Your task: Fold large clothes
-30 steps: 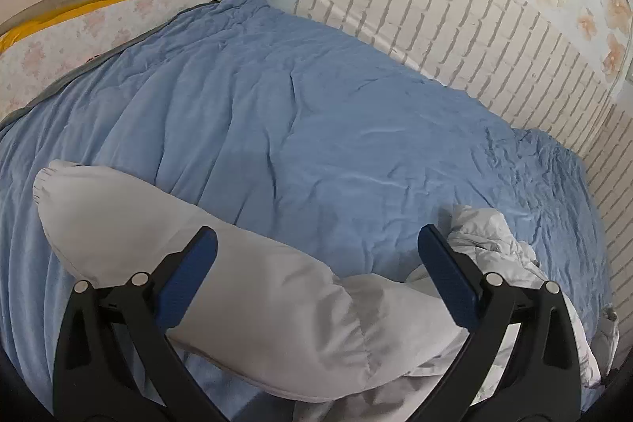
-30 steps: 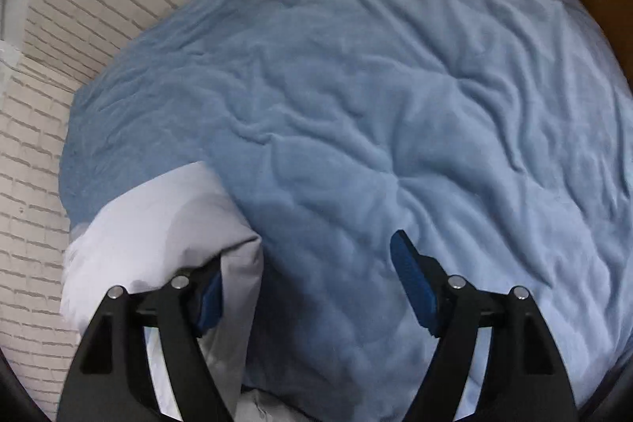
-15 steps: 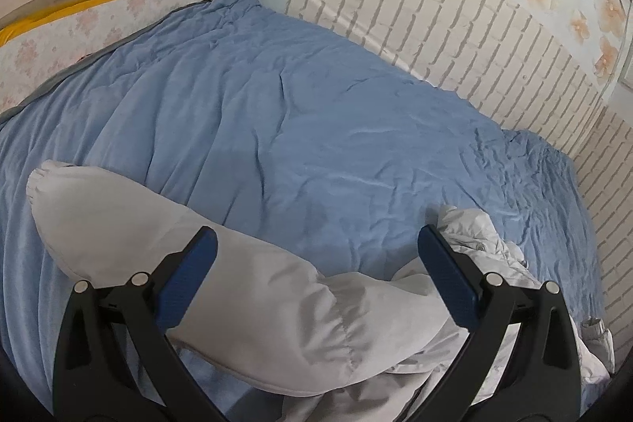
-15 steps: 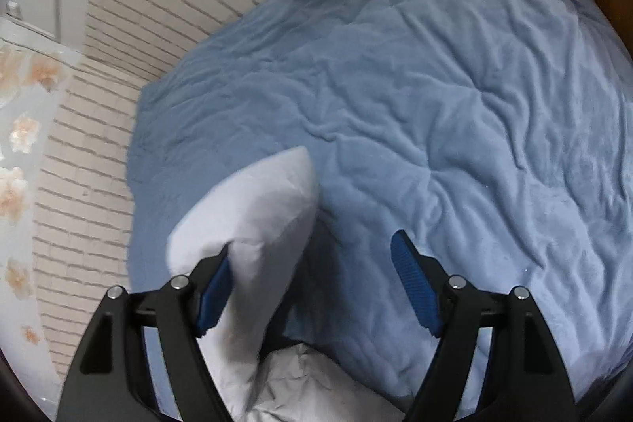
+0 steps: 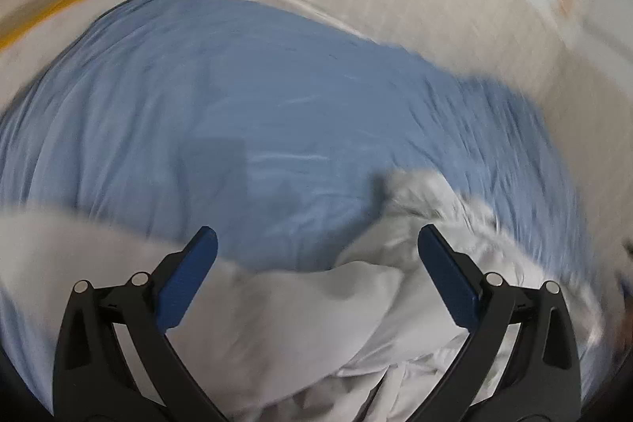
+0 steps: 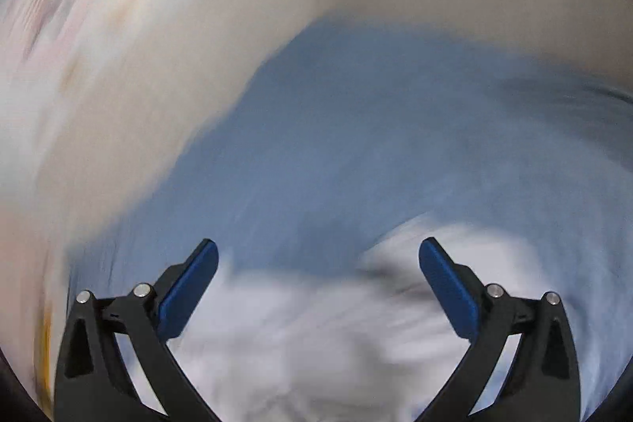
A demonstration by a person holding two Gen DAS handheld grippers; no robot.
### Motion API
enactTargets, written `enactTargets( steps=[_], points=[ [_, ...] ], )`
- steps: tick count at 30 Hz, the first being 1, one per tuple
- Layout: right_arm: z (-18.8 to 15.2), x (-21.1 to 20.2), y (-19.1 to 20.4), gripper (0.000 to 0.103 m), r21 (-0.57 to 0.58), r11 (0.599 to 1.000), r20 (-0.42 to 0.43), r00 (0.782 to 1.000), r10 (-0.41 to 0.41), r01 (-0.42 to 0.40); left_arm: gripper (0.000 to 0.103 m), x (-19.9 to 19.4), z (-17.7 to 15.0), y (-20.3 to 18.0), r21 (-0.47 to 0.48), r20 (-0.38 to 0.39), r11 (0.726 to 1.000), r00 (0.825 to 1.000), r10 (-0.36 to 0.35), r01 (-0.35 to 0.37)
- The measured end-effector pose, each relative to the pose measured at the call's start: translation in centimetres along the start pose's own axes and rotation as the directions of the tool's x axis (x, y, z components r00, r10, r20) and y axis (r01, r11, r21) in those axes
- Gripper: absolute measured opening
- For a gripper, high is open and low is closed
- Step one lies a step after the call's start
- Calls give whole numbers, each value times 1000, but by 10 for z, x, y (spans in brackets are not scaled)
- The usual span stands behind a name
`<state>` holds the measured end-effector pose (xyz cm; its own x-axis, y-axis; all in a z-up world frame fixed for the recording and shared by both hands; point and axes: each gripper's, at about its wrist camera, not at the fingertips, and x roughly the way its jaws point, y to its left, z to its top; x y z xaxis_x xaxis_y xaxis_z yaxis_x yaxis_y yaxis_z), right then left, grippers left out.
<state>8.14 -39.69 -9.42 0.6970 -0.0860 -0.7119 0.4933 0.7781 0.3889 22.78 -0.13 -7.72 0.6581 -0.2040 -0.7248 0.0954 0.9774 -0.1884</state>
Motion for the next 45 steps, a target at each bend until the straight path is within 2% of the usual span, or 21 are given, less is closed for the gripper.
enactTargets(
  steps=[2,6,8,9,10,12,13,15,18,20,22,25,29,31,32,36,39,41,42,43,45],
  points=[
    [-4,55,38,101,-178,984,-85,996,-22,6,100,21,18,-20,124,-66,992,998,14,-5],
    [-11,130,52,101,-238,969,-227,974,2,-58,100,92,44,-45,242,-241,970,966,91,-31],
    [-18,175,47,101,-228,971,-333,943,-2,-79,100,144,38,-52,275,-387,961,911,140,-31],
    [-23,191,41,101,-217,972,-371,929,2,-89,100,177,28,-55,291,-488,956,857,162,-15],
    [-31,211,37,101,-213,972,-416,909,-3,-94,100,193,22,-56,282,-540,959,828,153,7],
    [-49,236,39,102,-291,954,-406,912,-54,-73,100,226,-1,-59,206,-641,976,763,84,65],
    [-58,242,44,102,-347,937,-369,925,-92,-45,100,232,-9,-64,191,-651,978,757,61,85],
    [-68,244,56,101,-397,918,-341,926,-162,14,100,240,-31,-76,188,-625,978,779,51,87],
    [-72,239,68,75,-408,911,-291,937,-193,61,95,234,-39,-83,222,-553,975,827,99,32],
    [-74,232,77,52,-420,901,-233,948,-218,104,73,220,-41,-92,261,-494,965,859,135,-2],
    [-72,217,85,17,-397,912,-196,962,-189,98,35,205,-44,-106,338,-419,939,883,212,-66],
    [-64,188,90,8,-336,940,-137,985,-109,57,12,182,-44,-124,410,-315,902,908,277,-133],
    [-41,134,83,8,-290,957,17,1000,-21,24,9,139,-13,-127,339,-177,925,953,245,-174],
    [-20,103,82,8,-248,969,111,993,46,-17,9,98,21,-134,313,9,925,975,223,-215],
    [-13,90,85,8,-247,968,165,983,74,-32,9,79,33,-140,319,96,918,972,216,-236],
    [4,53,110,8,-328,945,365,924,111,16,10,30,81,-166,320,378,885,902,208,-338],
    [30,71,127,10,-335,942,413,902,123,26,11,41,104,-172,291,453,875,861,230,-387],
    [47,115,137,21,-340,937,411,909,70,82,14,75,117,-168,298,432,859,862,266,-415],
    [48,133,141,31,-354,929,394,918,47,104,21,98,118,-164,308,401,848,867,296,-432],
    [49,160,143,57,-388,912,358,933,18,131,34,123,116,-157,310,368,840,871,326,-446],
    [38,193,145,89,-458,872,275,960,-50,176,55,166,98,-140,333,281,807,869,408,-487]
  ],
)
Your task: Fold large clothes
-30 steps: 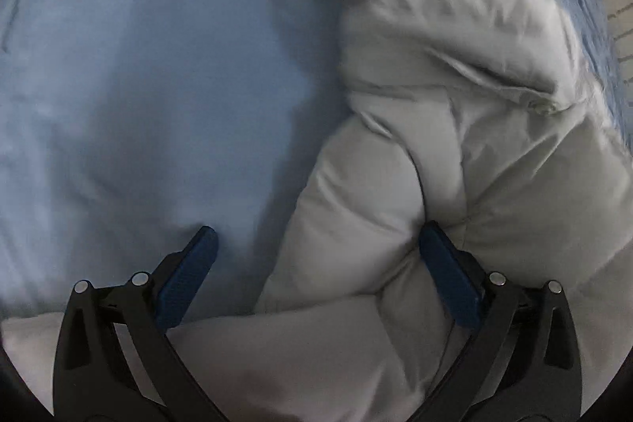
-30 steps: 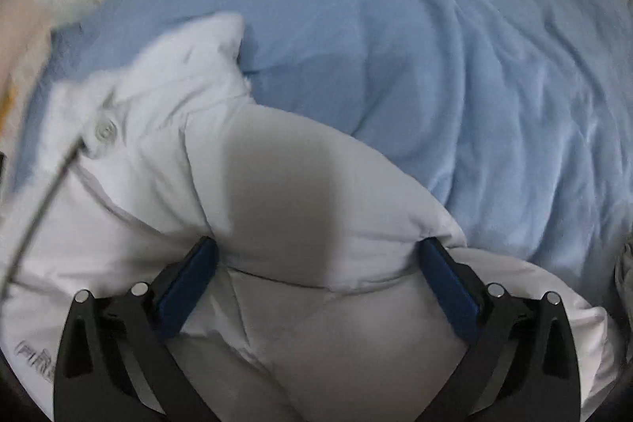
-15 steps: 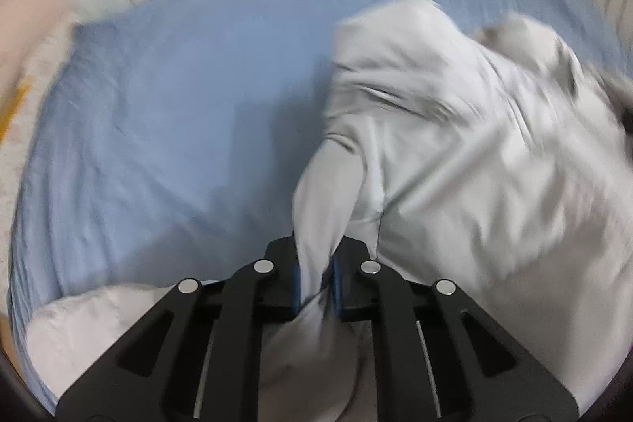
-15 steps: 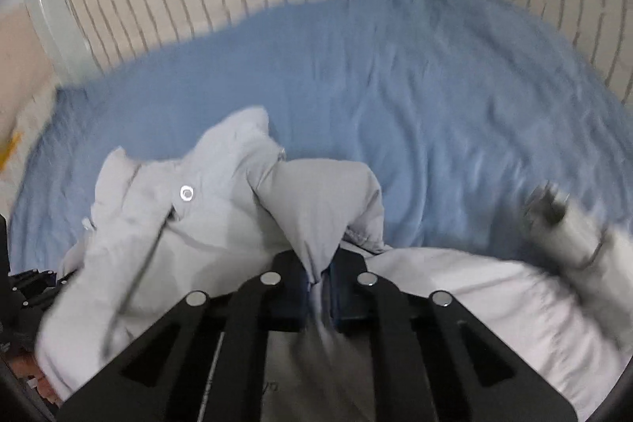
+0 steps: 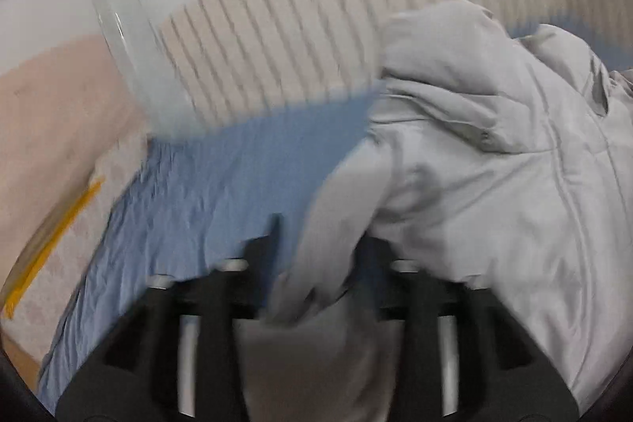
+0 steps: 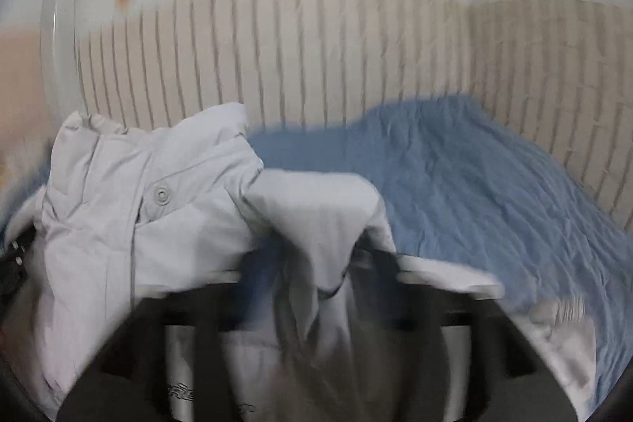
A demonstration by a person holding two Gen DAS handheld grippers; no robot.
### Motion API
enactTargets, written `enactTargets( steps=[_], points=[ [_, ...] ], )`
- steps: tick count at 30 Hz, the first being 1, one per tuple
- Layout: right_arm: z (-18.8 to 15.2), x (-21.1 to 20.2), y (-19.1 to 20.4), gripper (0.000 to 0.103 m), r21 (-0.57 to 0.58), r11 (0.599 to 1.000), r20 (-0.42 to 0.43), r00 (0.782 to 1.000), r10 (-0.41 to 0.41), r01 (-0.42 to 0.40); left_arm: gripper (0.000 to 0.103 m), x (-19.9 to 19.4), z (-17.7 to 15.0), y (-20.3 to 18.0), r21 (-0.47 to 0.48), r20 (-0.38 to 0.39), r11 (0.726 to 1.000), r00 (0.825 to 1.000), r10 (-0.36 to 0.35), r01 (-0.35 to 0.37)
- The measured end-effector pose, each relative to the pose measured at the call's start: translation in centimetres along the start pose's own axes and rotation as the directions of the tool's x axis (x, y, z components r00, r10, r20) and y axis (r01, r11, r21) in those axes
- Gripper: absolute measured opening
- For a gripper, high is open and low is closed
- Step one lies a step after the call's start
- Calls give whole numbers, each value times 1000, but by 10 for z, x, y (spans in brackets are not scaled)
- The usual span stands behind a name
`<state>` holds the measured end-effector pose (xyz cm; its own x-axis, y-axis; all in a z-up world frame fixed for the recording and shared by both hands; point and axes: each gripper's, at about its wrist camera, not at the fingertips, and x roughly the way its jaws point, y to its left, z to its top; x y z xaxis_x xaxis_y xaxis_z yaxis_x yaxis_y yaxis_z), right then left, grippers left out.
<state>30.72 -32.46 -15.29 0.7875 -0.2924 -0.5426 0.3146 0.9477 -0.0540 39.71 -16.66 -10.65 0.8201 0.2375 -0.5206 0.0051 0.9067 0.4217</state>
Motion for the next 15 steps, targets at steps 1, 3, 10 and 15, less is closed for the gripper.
enactTargets(
  steps=[1,3,10,15],
  points=[
    [-12,7,5,89,-42,999,-44,999,11,-13,56,11,-10,-1,19,-26,999,999,40,-40],
    [-32,6,3,89,-81,996,-57,998,34,-38,66,17,-31,12,-14,-28,995,994,102,-103],
    [-63,-96,-78,100,-118,991,113,992,-47,61,98,-65,-107,136,-138,83,990,997,3,8],
    [-48,-157,-180,100,49,961,47,961,-273,271,100,-134,-165,236,-300,-35,954,999,-26,14]
  ],
)
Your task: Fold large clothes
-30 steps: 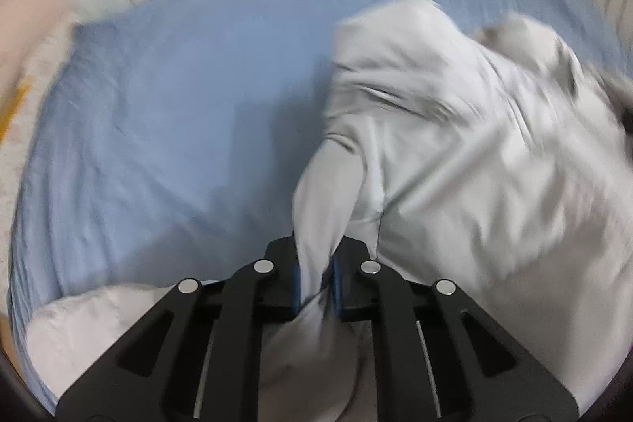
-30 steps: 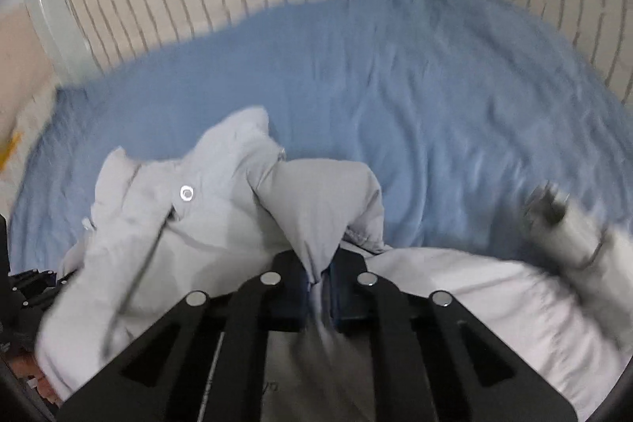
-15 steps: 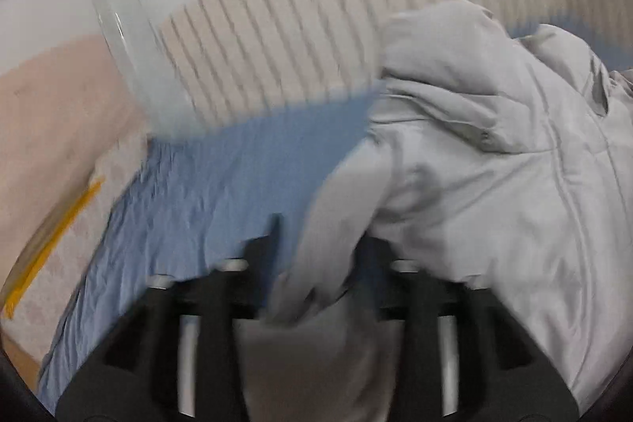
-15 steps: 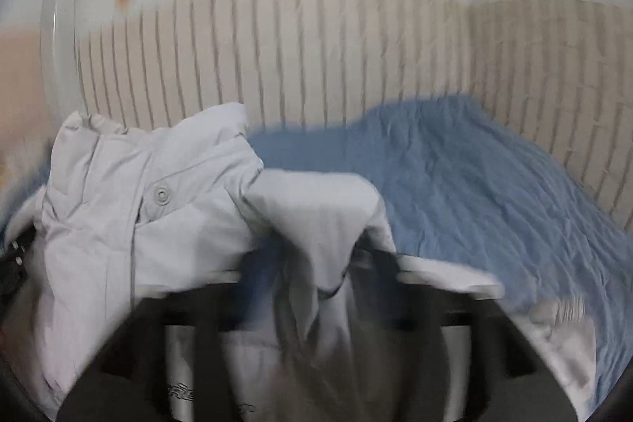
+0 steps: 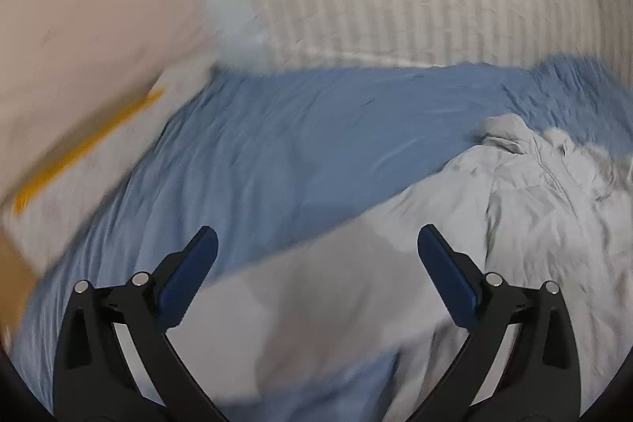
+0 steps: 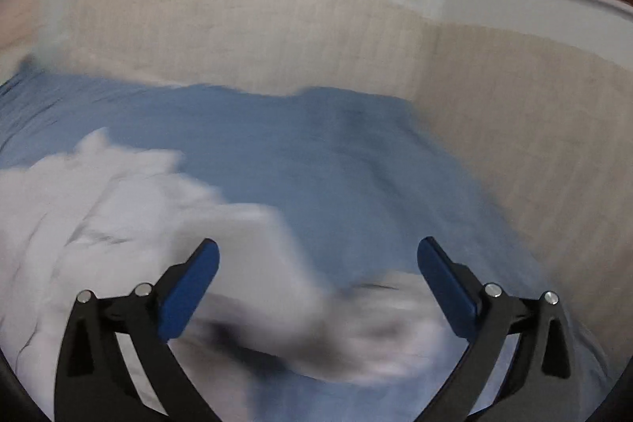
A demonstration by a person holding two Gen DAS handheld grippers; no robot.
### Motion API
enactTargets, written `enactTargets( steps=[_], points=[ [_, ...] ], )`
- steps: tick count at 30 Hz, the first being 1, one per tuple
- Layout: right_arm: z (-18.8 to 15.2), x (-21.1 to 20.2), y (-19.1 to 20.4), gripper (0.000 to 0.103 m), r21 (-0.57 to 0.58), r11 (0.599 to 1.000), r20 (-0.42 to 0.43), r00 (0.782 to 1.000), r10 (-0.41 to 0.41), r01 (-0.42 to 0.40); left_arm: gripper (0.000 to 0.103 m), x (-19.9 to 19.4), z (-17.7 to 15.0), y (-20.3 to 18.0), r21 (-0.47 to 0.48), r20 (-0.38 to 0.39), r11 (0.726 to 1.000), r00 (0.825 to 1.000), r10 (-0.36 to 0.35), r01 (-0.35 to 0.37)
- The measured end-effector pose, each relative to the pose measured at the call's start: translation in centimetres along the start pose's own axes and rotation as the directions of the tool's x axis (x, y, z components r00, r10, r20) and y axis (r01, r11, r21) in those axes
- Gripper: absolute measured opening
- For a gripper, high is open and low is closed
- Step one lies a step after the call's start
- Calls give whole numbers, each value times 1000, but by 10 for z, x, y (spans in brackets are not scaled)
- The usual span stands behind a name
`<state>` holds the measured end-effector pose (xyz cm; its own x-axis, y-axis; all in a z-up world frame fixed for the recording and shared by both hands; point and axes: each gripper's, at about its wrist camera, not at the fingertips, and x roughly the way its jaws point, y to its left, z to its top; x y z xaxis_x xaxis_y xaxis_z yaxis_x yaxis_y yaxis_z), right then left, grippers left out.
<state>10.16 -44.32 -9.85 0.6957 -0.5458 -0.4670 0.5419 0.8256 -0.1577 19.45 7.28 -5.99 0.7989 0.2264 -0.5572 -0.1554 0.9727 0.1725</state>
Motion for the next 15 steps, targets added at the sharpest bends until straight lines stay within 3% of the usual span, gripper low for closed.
enactTargets(
  steps=[2,6,8,11,15],
  points=[
    [-11,-21,-63,100,227,974,-64,998,-7,22,100,-32,-20,49,-166,-41,986,999,-11,4],
    [-55,-50,-128,101,423,897,-175,983,-61,131,100,-58,-48,109,-427,-86,904,994,-63,20],
    [-77,-56,-144,101,486,863,-226,974,-26,136,100,-59,-57,117,-450,-93,893,993,-67,18],
    [-94,-65,-156,101,566,813,-251,968,13,136,100,-45,-64,97,-394,-104,919,992,-65,19],
    [-101,-65,-158,101,613,779,-240,971,25,131,100,-37,-53,70,-362,-4,922,988,-152,141]
  ],
)
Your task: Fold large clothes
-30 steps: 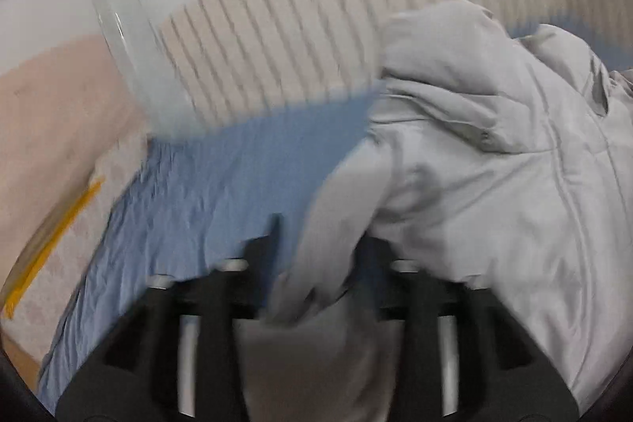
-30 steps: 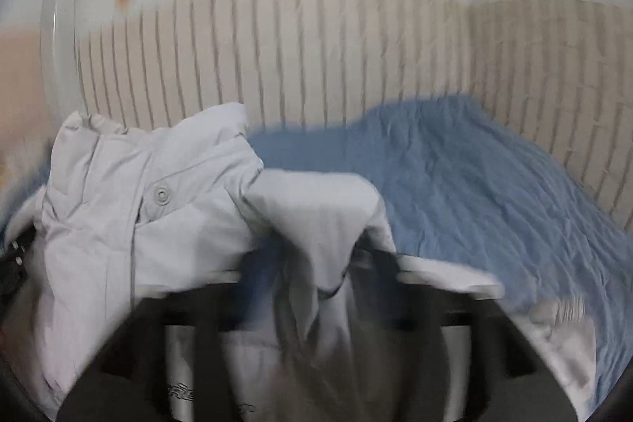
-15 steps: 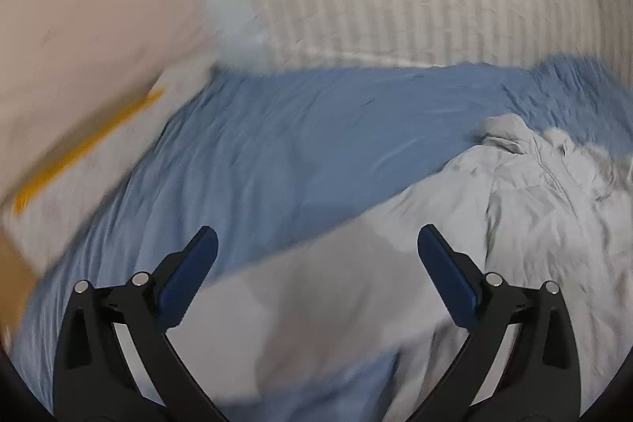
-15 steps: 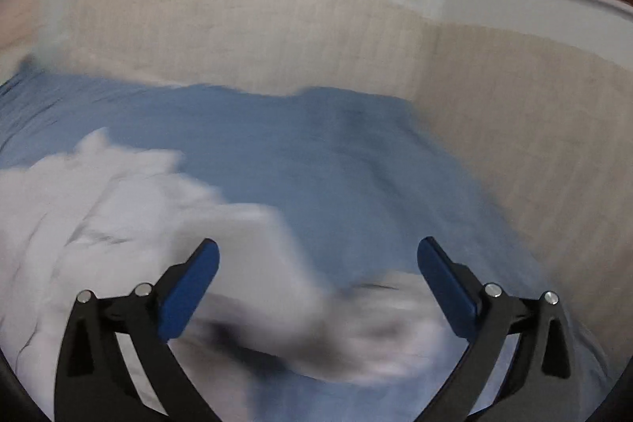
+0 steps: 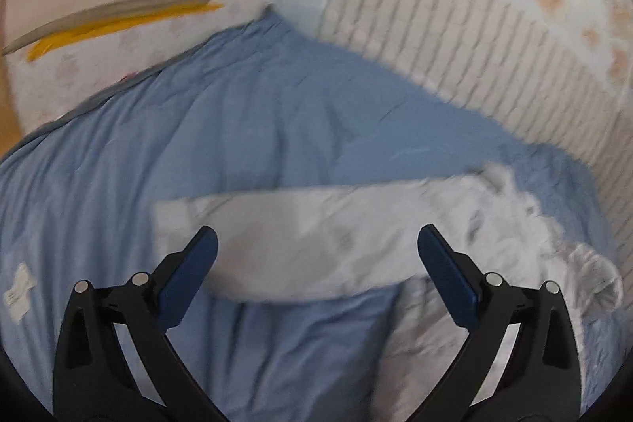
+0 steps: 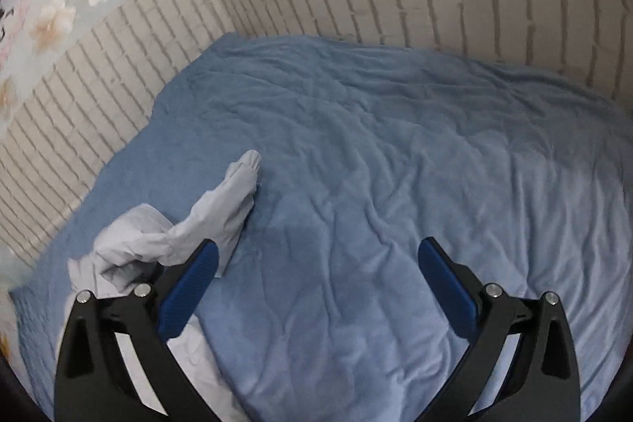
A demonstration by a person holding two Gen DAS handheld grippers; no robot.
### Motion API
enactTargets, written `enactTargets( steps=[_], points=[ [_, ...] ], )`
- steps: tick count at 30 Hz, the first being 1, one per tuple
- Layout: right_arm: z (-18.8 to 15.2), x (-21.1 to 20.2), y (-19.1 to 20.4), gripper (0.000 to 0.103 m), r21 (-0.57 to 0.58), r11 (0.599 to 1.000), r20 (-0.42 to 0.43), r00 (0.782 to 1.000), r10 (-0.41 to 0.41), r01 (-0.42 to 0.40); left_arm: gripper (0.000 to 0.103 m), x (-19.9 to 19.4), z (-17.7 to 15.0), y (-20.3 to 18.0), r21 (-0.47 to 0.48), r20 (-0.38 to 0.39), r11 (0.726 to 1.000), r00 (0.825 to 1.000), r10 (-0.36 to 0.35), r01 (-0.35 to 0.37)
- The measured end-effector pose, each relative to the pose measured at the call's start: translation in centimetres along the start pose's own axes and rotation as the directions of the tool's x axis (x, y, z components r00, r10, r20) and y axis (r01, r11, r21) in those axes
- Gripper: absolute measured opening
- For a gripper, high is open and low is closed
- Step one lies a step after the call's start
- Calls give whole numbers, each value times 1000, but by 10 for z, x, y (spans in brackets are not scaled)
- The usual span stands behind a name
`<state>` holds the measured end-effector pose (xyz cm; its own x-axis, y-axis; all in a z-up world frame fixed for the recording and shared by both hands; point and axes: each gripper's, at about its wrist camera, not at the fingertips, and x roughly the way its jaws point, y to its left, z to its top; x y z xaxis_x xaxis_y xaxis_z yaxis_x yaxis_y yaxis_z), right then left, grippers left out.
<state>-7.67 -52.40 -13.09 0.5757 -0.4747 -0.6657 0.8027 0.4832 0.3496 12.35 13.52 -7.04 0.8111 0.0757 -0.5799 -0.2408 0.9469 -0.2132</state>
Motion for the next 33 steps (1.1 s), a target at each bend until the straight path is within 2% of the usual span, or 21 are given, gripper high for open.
enactTargets(
  steps=[2,5,7,9,12,16,21,23,26,27,28,31,33],
  points=[
    [-4,7,11,101,-24,1000,2,1000,5,-5,100,-2,5,-13,44,40,998,999,-37,35],
    [-13,15,16,101,-72,997,-19,999,32,-34,100,9,7,-30,105,30,993,998,-50,47],
    [-15,32,25,101,-77,993,-49,995,88,-91,100,20,6,-33,94,14,995,999,-30,29],
    [-16,45,31,101,-66,992,-67,993,101,-106,100,32,5,-31,46,-9,999,1000,-14,14],
    [-10,67,37,101,6,988,-59,986,156,-156,100,42,4,-26,15,-34,1000,999,-15,15],
    [4,105,33,101,181,954,-83,963,257,-239,100,57,0,-26,23,-53,1000,998,16,-15],
    [9,149,48,98,230,935,-100,949,300,-271,100,77,-5,-27,1,-90,1000,996,8,-8],
    [-2,168,60,89,237,930,-152,935,320,-280,100,82,-6,-34,20,-87,1000,996,11,-9],
    [-17,192,79,65,156,948,-221,926,307,-277,100,80,-5,-42,59,-79,998,997,9,-5],
    [-19,196,80,48,141,950,-230,924,305,-278,100,80,-6,-47,75,-74,997,997,3,3],
    [-20,199,79,25,136,951,-234,924,302,-276,100,78,-6,-50,91,-67,996,998,1,5],
    [-14,187,76,12,97,962,-185,945,270,-256,100,74,-6,-59,138,-47,990,999,8,-2],
    [-3,166,79,9,29,976,-112,970,218,-216,100,74,-6,-61,142,-55,990,998,1,7]
  ],
)
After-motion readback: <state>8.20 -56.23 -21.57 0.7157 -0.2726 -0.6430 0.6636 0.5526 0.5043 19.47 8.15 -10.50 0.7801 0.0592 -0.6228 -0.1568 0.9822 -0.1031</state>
